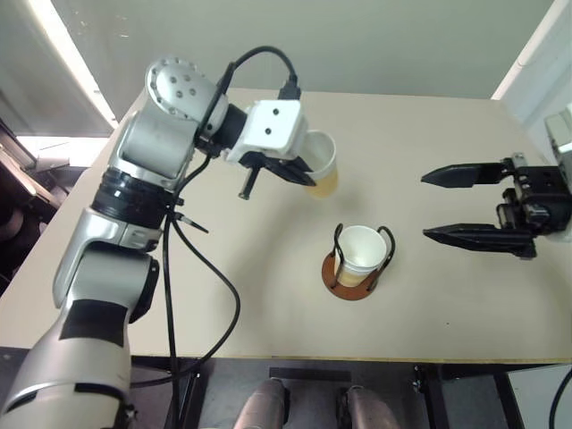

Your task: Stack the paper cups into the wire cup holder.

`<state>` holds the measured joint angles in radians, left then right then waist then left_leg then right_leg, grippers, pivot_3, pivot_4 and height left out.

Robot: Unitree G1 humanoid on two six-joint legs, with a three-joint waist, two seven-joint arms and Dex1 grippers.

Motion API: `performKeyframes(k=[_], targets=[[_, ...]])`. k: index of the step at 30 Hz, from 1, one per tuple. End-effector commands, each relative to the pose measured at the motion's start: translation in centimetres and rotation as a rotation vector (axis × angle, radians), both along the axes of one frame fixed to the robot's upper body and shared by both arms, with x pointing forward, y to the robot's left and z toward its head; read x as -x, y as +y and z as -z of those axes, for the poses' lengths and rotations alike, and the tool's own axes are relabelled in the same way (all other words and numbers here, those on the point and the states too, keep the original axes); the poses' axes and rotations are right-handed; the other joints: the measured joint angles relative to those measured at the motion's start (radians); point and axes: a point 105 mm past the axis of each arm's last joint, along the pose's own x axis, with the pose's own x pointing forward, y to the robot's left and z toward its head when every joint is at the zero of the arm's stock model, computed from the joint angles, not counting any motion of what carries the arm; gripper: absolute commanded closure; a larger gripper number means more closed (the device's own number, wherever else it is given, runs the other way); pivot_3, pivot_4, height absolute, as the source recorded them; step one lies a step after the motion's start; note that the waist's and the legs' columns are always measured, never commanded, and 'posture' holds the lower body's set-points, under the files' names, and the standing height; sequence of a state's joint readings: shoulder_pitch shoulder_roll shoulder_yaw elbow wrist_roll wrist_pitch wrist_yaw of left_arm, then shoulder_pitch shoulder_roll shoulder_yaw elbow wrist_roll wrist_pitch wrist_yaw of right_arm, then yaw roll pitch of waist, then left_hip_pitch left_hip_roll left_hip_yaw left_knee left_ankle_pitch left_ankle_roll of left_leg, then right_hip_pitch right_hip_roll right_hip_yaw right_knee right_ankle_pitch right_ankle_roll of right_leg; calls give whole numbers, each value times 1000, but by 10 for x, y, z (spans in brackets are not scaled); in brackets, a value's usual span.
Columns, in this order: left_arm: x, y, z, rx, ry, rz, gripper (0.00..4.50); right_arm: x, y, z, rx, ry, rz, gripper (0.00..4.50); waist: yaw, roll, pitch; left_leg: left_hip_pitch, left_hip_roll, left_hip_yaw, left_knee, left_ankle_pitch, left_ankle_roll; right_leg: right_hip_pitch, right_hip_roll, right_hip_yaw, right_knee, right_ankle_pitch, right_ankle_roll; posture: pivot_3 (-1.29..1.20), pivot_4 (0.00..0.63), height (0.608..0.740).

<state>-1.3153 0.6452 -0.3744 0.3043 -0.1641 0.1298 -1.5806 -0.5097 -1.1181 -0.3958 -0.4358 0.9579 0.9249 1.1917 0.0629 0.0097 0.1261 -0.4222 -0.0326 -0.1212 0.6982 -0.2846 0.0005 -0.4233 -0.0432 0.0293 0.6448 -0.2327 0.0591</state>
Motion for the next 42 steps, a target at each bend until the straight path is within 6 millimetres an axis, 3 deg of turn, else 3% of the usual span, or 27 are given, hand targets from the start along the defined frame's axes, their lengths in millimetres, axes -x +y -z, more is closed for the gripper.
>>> performKeyframes(k=[1,19,31,42], targets=[[19,-15,-15,-2,14,102,4473,7,-4,-8,3,-47,13,317,0,0,0,0,0,0,0,0,0,0,0,0,0,0,0,0,150,740],[59,-59,1,-54,190,327,4473,13,-7,-5,-33,-66,88,317,3,0,0,1,0,1,1,-1,1,1,0,0,0,1,2,0,150,740],[50,-48,33,-195,110,336,4473,14,-9,-2,-38,-81,132,317,4,0,0,2,0,1,1,-1,1,2,0,0,0,1,2,0,150,740],[40,-56,48,-232,81,328,4473,17,-12,-2,-28,-86,138,317,5,0,0,2,0,1,1,-1,2,4,0,0,0,1,2,0,150,740]])
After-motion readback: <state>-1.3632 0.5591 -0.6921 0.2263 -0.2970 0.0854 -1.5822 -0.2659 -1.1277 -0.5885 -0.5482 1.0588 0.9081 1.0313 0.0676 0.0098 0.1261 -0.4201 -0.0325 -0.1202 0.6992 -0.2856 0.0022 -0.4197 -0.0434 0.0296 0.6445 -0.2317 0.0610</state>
